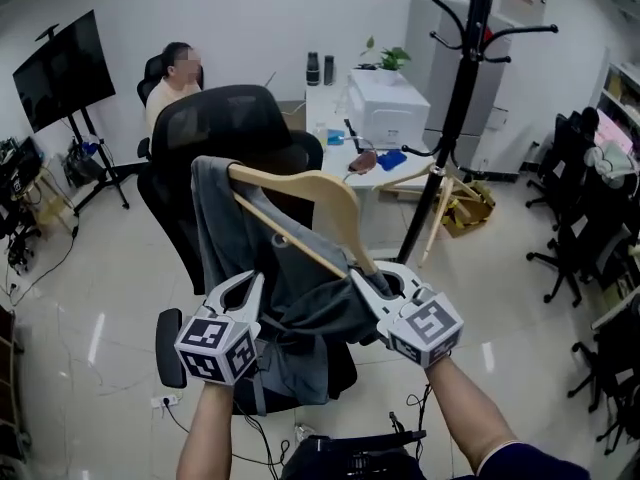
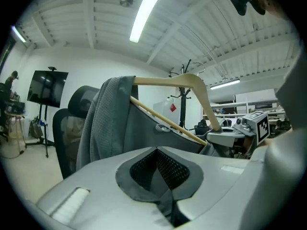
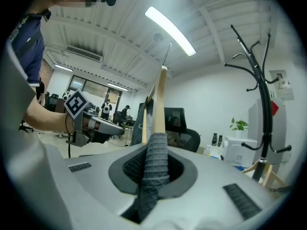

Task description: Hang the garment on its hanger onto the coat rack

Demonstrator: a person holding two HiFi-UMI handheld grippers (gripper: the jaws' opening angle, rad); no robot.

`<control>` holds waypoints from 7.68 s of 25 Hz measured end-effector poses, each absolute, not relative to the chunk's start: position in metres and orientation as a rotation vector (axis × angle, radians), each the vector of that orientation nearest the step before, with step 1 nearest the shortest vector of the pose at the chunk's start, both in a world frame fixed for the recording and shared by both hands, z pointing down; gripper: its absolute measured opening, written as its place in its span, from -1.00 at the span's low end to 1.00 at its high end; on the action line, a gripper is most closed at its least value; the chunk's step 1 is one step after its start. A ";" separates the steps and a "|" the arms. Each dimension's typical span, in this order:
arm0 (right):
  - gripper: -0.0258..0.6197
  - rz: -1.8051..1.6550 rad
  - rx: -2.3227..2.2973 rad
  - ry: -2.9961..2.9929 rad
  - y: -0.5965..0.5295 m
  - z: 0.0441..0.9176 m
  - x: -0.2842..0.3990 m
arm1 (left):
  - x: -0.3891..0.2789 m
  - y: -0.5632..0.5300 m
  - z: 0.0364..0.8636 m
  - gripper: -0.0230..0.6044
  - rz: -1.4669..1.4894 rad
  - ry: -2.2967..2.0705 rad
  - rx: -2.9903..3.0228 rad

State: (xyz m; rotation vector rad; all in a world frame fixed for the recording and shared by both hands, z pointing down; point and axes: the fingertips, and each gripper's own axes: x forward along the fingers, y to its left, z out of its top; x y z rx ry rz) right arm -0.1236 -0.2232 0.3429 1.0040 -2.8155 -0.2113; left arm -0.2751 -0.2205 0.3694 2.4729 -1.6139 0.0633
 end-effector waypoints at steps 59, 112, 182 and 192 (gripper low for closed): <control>-0.82 -0.361 1.848 -2.202 -0.075 0.253 0.430 | 0.242 -0.136 0.291 -0.97 0.068 -0.778 3.016; -0.82 -0.324 0.965 -2.535 -0.527 0.272 0.213 | 0.071 -0.453 0.277 -0.97 0.042 -1.388 2.761; -0.90 0.191 1.312 -2.935 -0.368 0.331 0.194 | 0.119 -0.385 0.363 -0.97 0.069 -1.150 2.656; -0.90 0.204 1.280 -2.952 -0.363 0.331 0.190 | 0.118 -0.380 0.363 -0.97 0.063 -1.169 2.645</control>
